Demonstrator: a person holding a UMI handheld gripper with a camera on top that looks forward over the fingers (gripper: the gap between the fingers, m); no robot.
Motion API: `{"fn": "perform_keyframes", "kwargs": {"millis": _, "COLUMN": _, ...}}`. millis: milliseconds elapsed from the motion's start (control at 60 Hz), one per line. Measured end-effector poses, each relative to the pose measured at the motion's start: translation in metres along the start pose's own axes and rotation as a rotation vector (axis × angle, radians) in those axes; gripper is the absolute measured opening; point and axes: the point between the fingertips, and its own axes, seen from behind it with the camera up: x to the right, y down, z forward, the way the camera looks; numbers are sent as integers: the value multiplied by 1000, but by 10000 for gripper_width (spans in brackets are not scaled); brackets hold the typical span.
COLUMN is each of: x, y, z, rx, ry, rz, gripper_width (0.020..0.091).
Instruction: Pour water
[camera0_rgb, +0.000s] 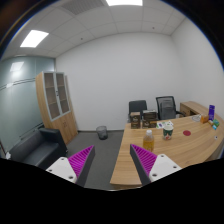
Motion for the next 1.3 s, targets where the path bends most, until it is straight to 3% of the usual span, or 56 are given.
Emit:
{"fn": "perform_keyframes", "kwargs": {"millis": 217, "x": 9, "y": 38, "z": 19, "rx": -54, "ry": 160, "rz": -2, "gripper_width": 773}}
{"fn": "perform_keyframes", "kwargs": {"millis": 417, "x": 58, "y": 56, "z": 51, "rx": -46, "ry": 260, "rz": -13, "gripper_width": 768}}
{"fn": "perform_keyframes", "kwargs": {"millis": 683, "x": 184, "y": 100, "z": 210, "rx": -16, "ry": 300, "rz": -93, "gripper_width": 771}}
{"fn": "perform_keyframes", "kwargs": {"millis": 867, "x": 224, "y": 139, "z": 303, "rx": -19, "ry": 268, "rz": -83, "gripper_width": 774}}
{"fn": "perform_keyframes", "kwargs": {"millis": 900, "x": 224, "y": 125, "z": 310, "rx": 11, "ry": 252, "rz": -74, "gripper_width": 745}}
{"fn": "perform_keyframes", "kwargs": {"millis": 933, "x": 226, "y": 116, "z": 317, "rx": 27, "ry": 250, "rz": -97, "gripper_width": 643}}
{"fn": "perform_keyframes", "kwargs": {"millis": 1100, "x": 230, "y": 112, "z": 338, "rx": -11, "ry": 223, "rz": -163, "gripper_width": 504}}
{"fn": "perform_keyframes", "kwargs": {"millis": 1217, "x": 229, "y": 110, "z": 349, "rx": -82, "ry": 167, "rz": -145, "gripper_width": 466}}
{"fn": "perform_keyframes", "kwargs": {"millis": 1300, "x": 227, "y": 71, "z": 356, "rx": -45, "ry": 120, "rz": -70, "gripper_width": 468}}
